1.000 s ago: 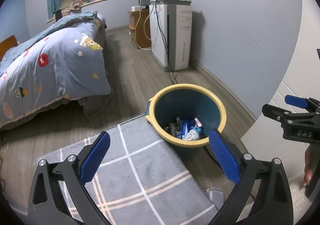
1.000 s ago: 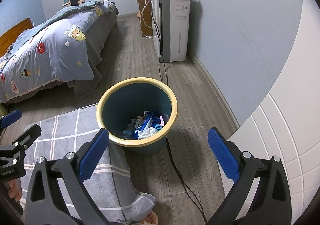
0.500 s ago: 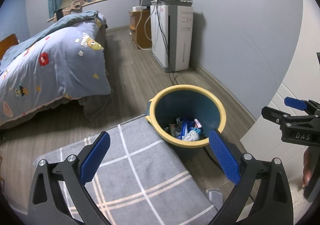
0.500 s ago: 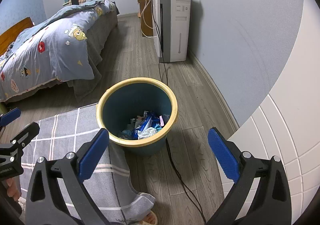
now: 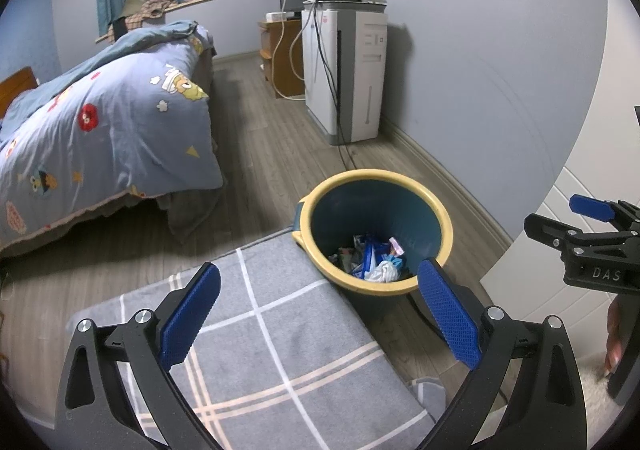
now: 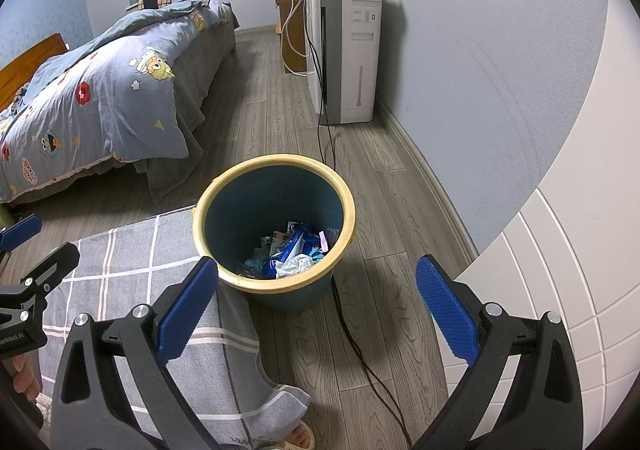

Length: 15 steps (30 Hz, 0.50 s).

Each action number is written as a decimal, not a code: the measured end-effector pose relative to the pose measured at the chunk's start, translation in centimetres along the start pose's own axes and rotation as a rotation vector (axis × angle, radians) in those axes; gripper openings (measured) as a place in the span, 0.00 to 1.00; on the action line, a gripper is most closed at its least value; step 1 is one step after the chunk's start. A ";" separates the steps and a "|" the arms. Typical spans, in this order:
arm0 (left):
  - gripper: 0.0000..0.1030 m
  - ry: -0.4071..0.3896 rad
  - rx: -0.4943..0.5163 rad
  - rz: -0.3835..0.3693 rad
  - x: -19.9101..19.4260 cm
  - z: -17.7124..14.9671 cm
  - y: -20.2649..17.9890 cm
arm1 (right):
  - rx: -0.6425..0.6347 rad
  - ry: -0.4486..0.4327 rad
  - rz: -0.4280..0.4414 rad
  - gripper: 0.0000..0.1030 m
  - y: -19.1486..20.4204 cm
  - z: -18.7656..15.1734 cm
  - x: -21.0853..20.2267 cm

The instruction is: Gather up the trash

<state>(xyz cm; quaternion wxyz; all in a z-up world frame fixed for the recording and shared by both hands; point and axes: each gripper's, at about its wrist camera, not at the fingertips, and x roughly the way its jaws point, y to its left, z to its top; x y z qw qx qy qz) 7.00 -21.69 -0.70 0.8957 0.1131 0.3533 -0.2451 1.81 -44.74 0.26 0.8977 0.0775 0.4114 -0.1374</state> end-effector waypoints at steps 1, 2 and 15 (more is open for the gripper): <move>0.95 0.000 0.000 0.000 0.0 0.0 0.0 | 0.000 -0.001 0.000 0.95 0.0 0.0 0.0; 0.95 0.000 -0.001 0.000 0.0 0.0 0.0 | 0.000 0.000 0.001 0.95 0.0 0.0 0.0; 0.95 0.000 -0.001 0.000 0.0 0.0 0.0 | 0.000 0.001 0.000 0.95 0.1 0.0 0.0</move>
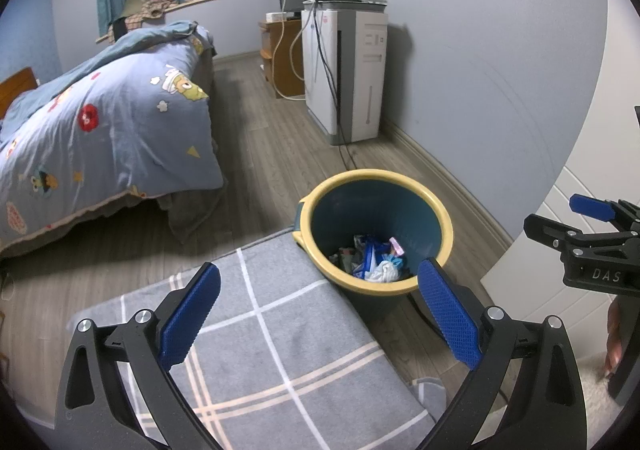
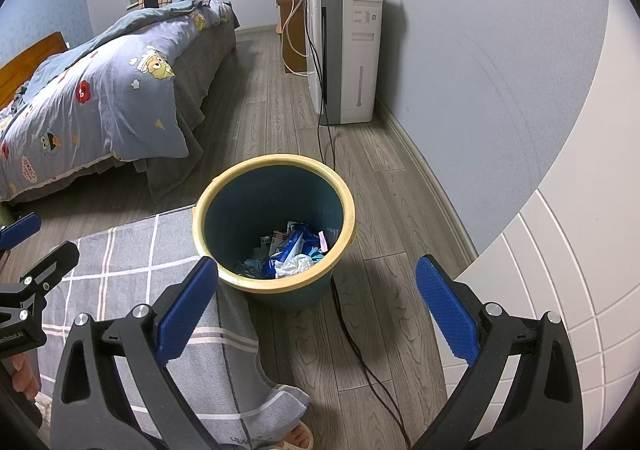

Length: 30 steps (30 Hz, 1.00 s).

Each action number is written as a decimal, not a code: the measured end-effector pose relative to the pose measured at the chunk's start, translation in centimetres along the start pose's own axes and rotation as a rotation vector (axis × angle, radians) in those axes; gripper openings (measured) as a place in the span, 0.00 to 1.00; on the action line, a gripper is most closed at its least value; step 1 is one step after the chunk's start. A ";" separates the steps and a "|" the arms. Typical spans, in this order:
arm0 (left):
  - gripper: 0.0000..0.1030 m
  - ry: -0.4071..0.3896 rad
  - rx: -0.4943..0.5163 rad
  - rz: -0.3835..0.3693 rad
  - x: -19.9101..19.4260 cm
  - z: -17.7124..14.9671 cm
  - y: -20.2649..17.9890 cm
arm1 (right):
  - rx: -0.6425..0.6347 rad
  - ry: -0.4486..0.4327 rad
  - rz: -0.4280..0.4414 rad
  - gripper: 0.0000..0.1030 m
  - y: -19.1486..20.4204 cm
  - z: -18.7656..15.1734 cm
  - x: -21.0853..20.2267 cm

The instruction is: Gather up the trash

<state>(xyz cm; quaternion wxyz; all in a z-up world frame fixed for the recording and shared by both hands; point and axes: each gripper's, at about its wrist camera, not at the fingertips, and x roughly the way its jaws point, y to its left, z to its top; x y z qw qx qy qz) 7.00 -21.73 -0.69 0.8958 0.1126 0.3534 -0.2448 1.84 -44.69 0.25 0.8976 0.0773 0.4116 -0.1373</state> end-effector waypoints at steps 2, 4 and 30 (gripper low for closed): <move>0.95 0.000 0.000 0.001 0.0 0.0 0.0 | -0.001 0.000 0.001 0.95 0.0 0.0 0.0; 0.95 0.001 0.001 0.001 0.0 0.0 0.0 | -0.001 0.000 0.000 0.95 0.0 0.0 0.0; 0.95 -0.004 0.014 -0.018 -0.1 0.0 -0.7 | -0.003 0.003 0.001 0.95 -0.1 0.1 0.2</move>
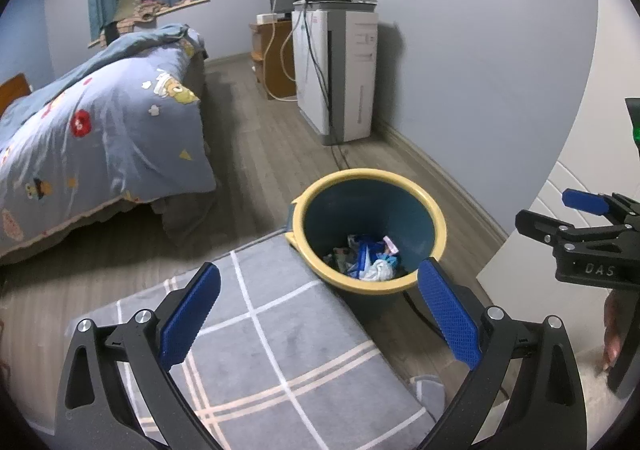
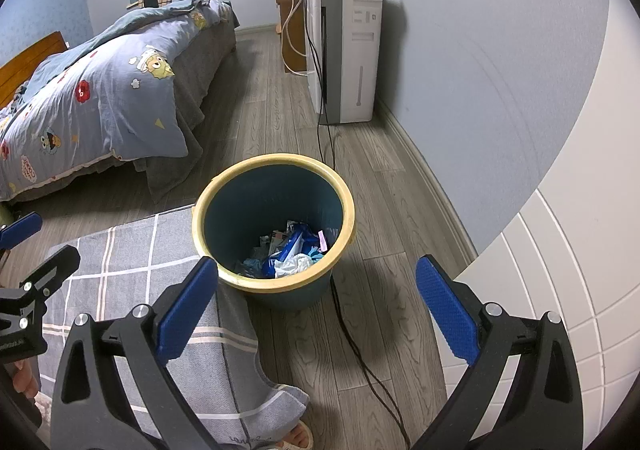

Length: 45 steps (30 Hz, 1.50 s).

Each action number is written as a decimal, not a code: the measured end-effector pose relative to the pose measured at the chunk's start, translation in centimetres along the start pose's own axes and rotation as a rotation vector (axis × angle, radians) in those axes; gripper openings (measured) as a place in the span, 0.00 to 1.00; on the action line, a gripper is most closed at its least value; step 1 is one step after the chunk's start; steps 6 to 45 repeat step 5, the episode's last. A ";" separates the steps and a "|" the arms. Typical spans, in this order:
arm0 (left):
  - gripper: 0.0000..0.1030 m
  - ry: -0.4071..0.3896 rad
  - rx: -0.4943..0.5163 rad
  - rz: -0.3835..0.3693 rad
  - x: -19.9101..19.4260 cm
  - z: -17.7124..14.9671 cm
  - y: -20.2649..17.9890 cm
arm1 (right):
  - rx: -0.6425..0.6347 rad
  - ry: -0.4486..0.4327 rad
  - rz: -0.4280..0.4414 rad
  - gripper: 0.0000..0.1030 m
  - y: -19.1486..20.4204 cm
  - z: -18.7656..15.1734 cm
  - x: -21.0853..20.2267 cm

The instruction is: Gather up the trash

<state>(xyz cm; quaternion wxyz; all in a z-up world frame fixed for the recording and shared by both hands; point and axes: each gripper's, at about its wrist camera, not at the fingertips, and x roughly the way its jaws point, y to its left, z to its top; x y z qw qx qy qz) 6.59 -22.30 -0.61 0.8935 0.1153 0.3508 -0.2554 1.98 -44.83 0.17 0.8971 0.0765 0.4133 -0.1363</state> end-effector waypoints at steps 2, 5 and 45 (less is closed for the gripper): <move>0.95 0.001 -0.003 -0.013 -0.1 0.1 -0.1 | 0.004 0.006 0.000 0.95 -0.2 -0.1 0.3; 0.95 -0.010 -0.007 0.006 -0.5 0.3 0.0 | 0.023 0.021 -0.013 0.95 -0.8 -0.1 0.7; 0.95 -0.010 -0.007 0.006 -0.5 0.3 0.0 | 0.023 0.021 -0.013 0.95 -0.8 -0.1 0.7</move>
